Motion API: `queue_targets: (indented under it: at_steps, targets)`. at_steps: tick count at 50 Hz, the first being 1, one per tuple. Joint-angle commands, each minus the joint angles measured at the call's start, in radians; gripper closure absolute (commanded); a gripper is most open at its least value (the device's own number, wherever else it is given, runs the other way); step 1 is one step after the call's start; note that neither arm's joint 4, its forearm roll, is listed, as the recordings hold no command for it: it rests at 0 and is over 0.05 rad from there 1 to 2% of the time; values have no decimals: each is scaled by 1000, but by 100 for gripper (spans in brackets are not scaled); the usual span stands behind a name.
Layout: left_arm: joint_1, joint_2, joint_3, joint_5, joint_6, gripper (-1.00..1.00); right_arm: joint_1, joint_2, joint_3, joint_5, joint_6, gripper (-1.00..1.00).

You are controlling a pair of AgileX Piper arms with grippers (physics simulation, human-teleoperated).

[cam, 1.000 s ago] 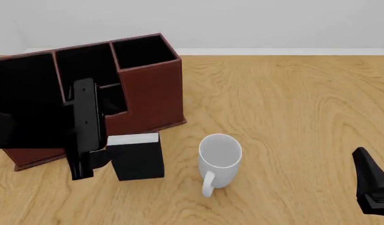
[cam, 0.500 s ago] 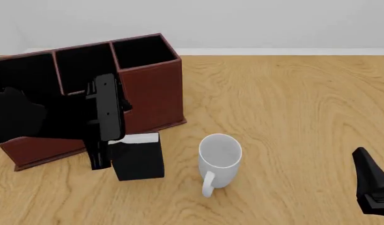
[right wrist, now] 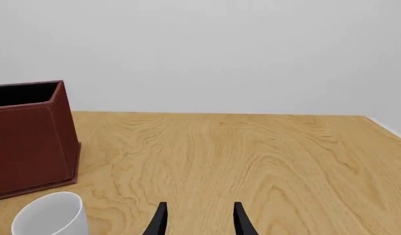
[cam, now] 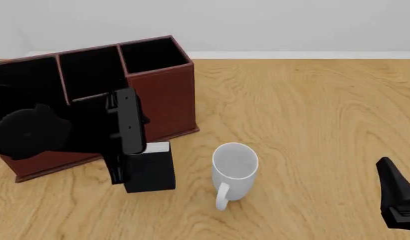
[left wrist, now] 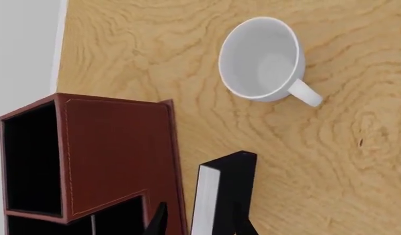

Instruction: Pick up the book and place it in the front compartment of the caddy.

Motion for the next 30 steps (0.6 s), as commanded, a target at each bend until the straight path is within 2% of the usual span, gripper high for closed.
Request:
queue_targets:
  at_steps: [1,10,14,18,30]
  targets:
    - [-2,27,27,-36,-14,-100,0,0,0,0,0,-100]
    - [-10,47,62,-65,-18,-100,0,0,0,0,0,-100]
    - [-2,44,35,-39,-21,-100,0,0,0,0,0,-100]
    - [12,65,67,-85,-15,-100,0,0,0,0,0,-100]
    - [22,93,66,-113,-39,-100,0,0,0,0,0,-100]
